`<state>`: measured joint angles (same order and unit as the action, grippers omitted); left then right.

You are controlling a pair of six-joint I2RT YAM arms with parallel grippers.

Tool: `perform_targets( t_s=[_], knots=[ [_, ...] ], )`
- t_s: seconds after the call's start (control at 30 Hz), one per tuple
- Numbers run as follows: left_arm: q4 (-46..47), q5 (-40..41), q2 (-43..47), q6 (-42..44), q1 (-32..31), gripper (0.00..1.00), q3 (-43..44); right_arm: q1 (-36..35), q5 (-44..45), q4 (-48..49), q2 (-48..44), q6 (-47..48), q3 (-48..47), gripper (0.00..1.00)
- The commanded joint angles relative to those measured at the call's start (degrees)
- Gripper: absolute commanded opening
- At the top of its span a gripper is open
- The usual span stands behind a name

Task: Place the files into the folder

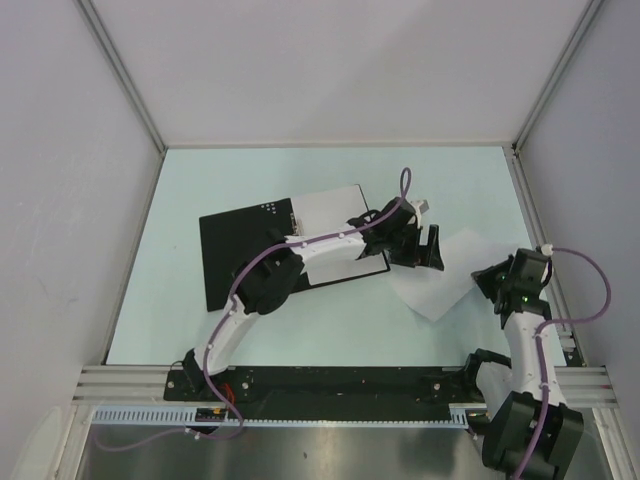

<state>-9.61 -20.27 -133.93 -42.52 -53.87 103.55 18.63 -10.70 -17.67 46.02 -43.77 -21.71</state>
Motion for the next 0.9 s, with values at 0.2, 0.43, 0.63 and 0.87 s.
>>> perform_targets(
  t_s=[0.2,0.43,0.63,0.87],
  knots=[
    [-5.59,7.25,20.90,23.08,-5.79,1.00,-1.59,-11.41,13.16,-17.74,11.55,4.75,-25.90,0.00],
    [-13.14,21.92,19.41,31.71,-12.22,0.99,1.92,-18.19,16.76,-21.08,9.09,-2.28,-29.08,0.00],
    [-15.53,28.35,17.91,33.29,-14.25,0.93,3.86,-18.46,15.80,-22.23,7.42,-6.06,-29.52,0.00],
    [-16.67,31.52,15.72,34.00,-15.57,0.78,6.22,-18.46,16.32,-23.72,6.89,-8.09,-30.49,0.00]
  ],
)
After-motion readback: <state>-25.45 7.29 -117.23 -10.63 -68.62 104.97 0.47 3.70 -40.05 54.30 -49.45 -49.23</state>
